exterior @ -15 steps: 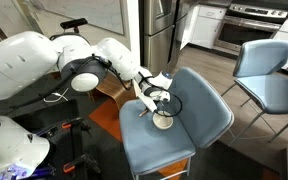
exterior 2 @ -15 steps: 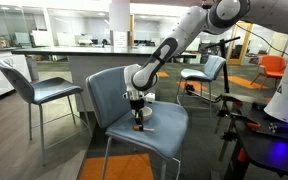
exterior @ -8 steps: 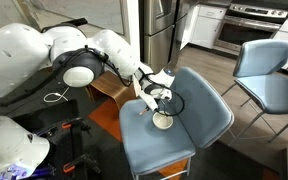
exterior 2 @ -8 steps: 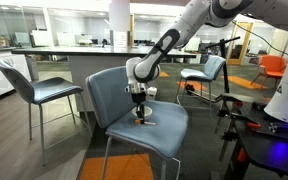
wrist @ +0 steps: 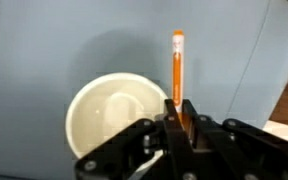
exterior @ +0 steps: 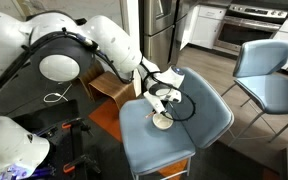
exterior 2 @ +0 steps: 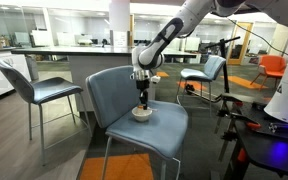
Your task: Put the marker in the white bowl
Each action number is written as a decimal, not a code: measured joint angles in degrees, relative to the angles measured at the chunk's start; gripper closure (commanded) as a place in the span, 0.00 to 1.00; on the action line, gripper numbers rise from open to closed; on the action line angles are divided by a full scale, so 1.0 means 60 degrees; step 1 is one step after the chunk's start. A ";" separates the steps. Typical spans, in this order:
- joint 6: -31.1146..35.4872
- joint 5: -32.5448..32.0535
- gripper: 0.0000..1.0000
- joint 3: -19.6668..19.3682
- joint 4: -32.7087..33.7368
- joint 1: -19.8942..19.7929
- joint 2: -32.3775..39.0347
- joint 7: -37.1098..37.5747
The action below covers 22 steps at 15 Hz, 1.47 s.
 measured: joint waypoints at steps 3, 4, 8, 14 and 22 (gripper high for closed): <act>0.0063 0.0000 0.97 -0.0212 0.0006 -0.0087 -0.0164 0.0004; 0.0151 0.0000 0.97 -0.0231 0.0006 -0.0123 -0.0177 0.0004; 0.0433 0.0025 0.57 -0.0237 0.0003 -0.0205 -0.0160 0.0133; 0.1390 0.0058 0.12 -0.0225 -0.0195 -0.0155 -0.0224 0.0587; 0.1429 0.0591 0.00 0.0174 -0.2556 -0.0016 -0.1884 0.1011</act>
